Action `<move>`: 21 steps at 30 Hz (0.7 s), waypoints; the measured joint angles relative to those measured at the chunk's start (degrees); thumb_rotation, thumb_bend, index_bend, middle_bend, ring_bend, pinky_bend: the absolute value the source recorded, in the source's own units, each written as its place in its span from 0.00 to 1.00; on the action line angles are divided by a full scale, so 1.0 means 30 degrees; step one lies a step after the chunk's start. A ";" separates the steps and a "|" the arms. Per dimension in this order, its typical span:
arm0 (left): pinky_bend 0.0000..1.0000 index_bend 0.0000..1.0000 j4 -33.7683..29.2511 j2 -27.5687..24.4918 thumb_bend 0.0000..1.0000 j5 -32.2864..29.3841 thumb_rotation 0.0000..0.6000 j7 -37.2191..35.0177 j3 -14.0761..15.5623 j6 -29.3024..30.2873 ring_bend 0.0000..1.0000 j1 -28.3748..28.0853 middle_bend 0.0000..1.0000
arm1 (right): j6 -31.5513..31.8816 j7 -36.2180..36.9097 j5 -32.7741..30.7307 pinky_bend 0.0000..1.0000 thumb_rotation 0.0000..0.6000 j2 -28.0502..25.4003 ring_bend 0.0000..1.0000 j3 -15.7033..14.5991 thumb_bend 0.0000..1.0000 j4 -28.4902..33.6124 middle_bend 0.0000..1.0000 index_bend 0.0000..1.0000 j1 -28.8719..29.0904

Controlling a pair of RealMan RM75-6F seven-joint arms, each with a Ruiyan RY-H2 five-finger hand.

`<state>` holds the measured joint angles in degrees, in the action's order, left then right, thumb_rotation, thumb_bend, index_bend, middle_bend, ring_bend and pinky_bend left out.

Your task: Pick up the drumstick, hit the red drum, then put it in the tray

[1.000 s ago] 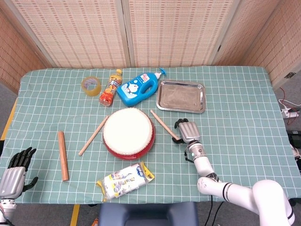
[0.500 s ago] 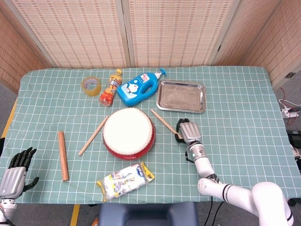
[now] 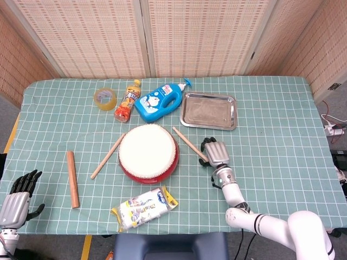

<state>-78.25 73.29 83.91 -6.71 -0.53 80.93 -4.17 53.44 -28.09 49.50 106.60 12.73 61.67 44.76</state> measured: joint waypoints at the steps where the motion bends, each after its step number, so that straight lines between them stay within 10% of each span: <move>1: 0.00 0.00 0.0026 0.0014 0.23 0.0008 1.00 -0.0029 0.0005 -0.0014 0.00 -0.0004 0.00 | 0.0022 -0.0051 -0.0005 0.52 0.79 0.0030 0.19 0.0009 0.31 -0.0027 0.23 0.46 -0.0004; 10: 0.00 0.00 0.0237 0.0053 0.22 0.0096 1.00 -0.0323 0.0029 0.0002 0.00 -0.0002 0.00 | 0.0403 -0.0009 0.0203 0.55 0.79 0.0245 0.20 0.0082 0.52 -0.0223 0.25 0.57 -0.0326; 21: 0.00 0.00 -0.0132 -0.0058 0.23 0.0377 1.00 0.0024 0.0036 0.0109 0.00 -0.0112 0.00 | 0.1785 0.0970 0.1671 0.55 0.81 -0.2028 0.20 -0.0416 0.53 0.2468 0.25 0.59 -0.1854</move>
<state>-78.64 73.11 85.04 -6.63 -0.42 81.26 -4.51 58.80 -25.18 54.51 100.52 11.48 69.07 39.20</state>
